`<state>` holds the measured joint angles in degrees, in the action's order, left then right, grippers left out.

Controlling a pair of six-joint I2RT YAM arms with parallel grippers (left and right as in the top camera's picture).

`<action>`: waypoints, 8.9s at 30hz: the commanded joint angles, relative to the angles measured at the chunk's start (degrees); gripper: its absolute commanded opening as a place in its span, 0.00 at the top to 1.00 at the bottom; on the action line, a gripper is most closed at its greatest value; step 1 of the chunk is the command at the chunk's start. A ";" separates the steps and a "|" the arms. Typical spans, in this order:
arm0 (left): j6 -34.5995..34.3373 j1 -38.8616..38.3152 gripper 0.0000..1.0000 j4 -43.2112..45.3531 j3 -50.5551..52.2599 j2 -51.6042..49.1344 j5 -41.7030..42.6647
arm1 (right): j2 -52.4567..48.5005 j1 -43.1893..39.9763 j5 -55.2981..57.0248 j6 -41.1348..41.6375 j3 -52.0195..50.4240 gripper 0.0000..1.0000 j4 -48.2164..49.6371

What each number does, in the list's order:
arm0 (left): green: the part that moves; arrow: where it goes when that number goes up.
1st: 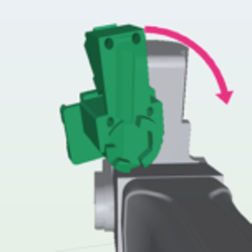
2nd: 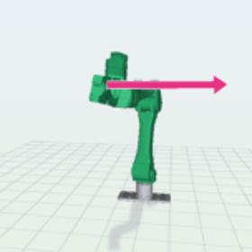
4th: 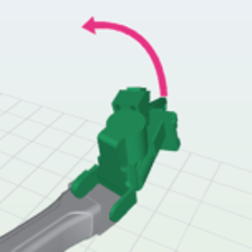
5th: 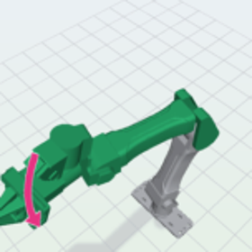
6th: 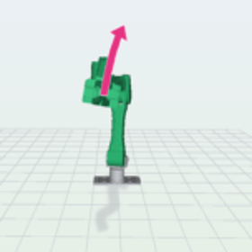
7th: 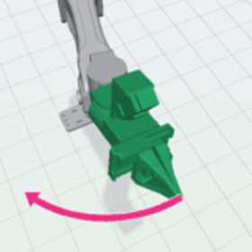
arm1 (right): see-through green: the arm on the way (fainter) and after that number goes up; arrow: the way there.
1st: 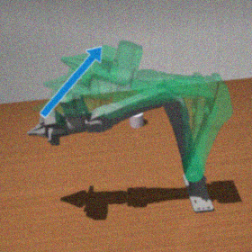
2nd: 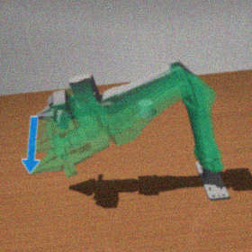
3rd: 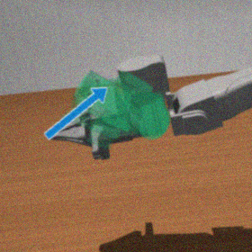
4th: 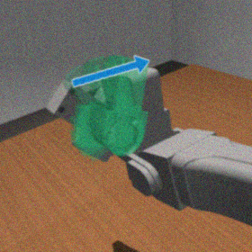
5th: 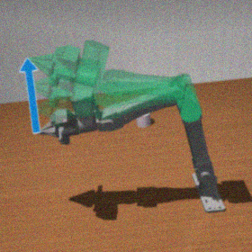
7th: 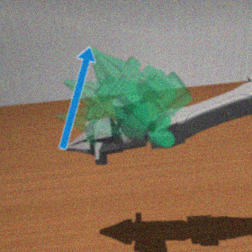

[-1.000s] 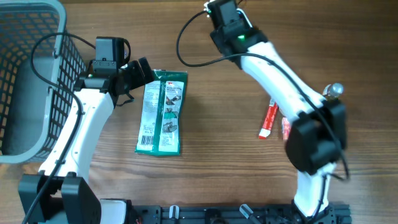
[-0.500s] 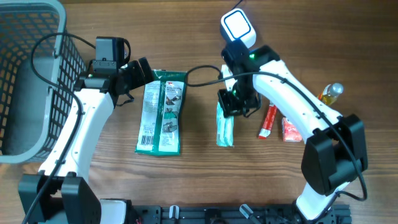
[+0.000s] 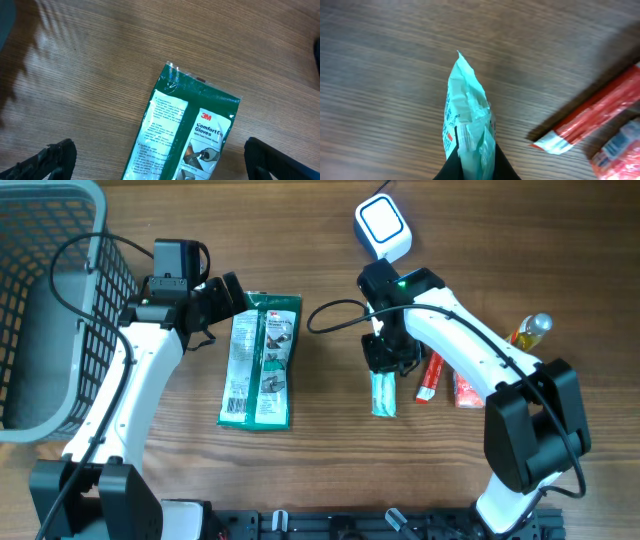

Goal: Scan the item barcode

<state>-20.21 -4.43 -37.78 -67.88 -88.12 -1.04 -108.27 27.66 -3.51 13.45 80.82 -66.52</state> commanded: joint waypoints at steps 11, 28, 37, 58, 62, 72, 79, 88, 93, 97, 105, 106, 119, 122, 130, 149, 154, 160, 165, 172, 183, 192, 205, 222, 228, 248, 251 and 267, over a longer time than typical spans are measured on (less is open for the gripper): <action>0.31 0.20 0.00 0.00 -0.31 -0.22 -0.55 | -0.28 0.11 5.64 2.19 -0.55 0.04 1.46; 0.31 0.20 0.00 0.00 -0.31 -0.22 -0.55 | 6.80 0.11 -9.55 7.58 7.26 0.03 9.09; 0.31 0.20 0.00 0.00 -0.31 -0.22 -0.55 | 6.36 1.44 -13.14 9.42 -2.95 0.94 16.83; 0.31 0.20 0.00 0.00 -0.31 -0.22 -0.55 | 6.36 2.19 -13.14 19.76 -26.34 0.96 45.79; 0.31 0.20 0.00 0.00 -0.31 -0.22 -0.55 | 6.36 2.19 -13.11 20.04 -26.73 0.96 45.94; 0.31 0.20 0.00 0.00 -0.31 -0.22 -0.55 | 6.36 2.19 -9.44 27.65 -26.84 0.96 43.95; 0.31 0.20 0.00 0.00 -0.31 -0.22 -0.55 | 6.36 2.19 -9.44 27.65 -26.84 0.96 43.69; 0.31 0.20 0.00 0.00 -0.31 -0.22 -0.55 | 6.36 2.16 -6.88 31.98 -26.86 0.96 39.45; 0.31 0.20 0.00 0.00 -0.31 -0.22 -0.55 | 6.36 2.01 -7.04 31.61 -26.84 0.96 34.03; 0.31 0.20 0.00 0.00 -0.31 -0.22 -0.55 | 6.36 -0.24 -6.84 30.08 -26.84 0.96 31.65; 0.31 0.20 0.00 0.00 -0.31 -0.22 -0.55 | 6.86 -8.04 -3.02 22.08 -22.84 0.96 19.89; 0.33 0.20 0.00 0.00 -0.31 -0.22 -0.55 | 7.32 -8.02 -5.05 20.24 -21.40 0.95 19.21; 0.31 0.20 0.00 0.00 -0.31 -0.22 -0.55 | 9.49 3.78 -23.34 18.32 -19.02 0.11 35.21; 0.31 0.20 0.00 0.00 -0.31 -0.22 -0.55 | 9.49 4.94 -23.34 24.28 -19.02 0.09 37.86; 0.31 0.20 0.00 0.00 -0.31 -0.22 -0.55 | 9.49 5.07 -22.95 27.19 -19.21 0.00 38.66; 0.31 0.20 0.00 0.00 -0.31 -0.22 -0.55 | 9.49 5.07 -19.98 27.02 -19.43 0.00 38.62; 0.31 0.20 0.00 0.00 -0.31 -0.22 -0.55 | 9.49 5.07 -18.62 27.04 -19.43 0.00 38.60; 0.31 0.20 0.00 0.00 -0.31 -0.22 -0.55 | 9.49 5.05 -15.21 27.06 -19.43 0.00 38.69; 0.31 0.20 0.00 0.00 -0.31 -0.22 -0.55 | 9.49 5.07 -11.32 27.02 -19.43 0.00 38.23; 0.50 0.20 0.00 0.07 -0.31 -0.22 -0.87 | 9.49 5.07 -11.21 27.02 -19.43 0.00 36.46; 0.28 0.20 0.00 4.20 -0.31 -0.22 -3.30 | 9.49 5.07 -9.73 27.04 -19.43 0.00 36.44; 0.50 0.15 0.96 -1.16 0.44 -1.90 0.42 | 9.49 5.07 -9.53 27.08 -19.43 0.00 36.09; 0.50 -0.50 0.96 -2.60 5.42 -15.93 2.29 | 9.49 5.07 -9.31 27.08 -19.43 0.00 36.48; 0.02 -16.48 0.94 0.02 7.98 -17.66 4.42 | 9.49 5.05 -11.76 26.99 -19.43 0.00 35.63; 0.04 -17.79 0.93 0.52 7.98 -17.66 4.42 | 9.49 5.07 -13.42 27.04 -19.43 0.00 33.99; -2.64 -11.47 0.94 -7.15 3.15 -15.17 -2.71 | 9.49 5.07 -13.22 26.99 -19.43 0.00 33.00; -2.97 -11.21 0.95 -8.50 3.15 -15.26 -2.45 | 9.49 5.07 -13.22 27.02 -19.43 0.00 33.00; -4.48 -14.62 0.94 -10.67 9.42 -17.03 4.39 | 9.49 5.07 -13.25 27.04 -19.43 0.00 32.37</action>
<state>-23.88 -17.43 -48.62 -60.36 -104.51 0.21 -99.85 32.60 -16.29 39.88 61.01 -33.87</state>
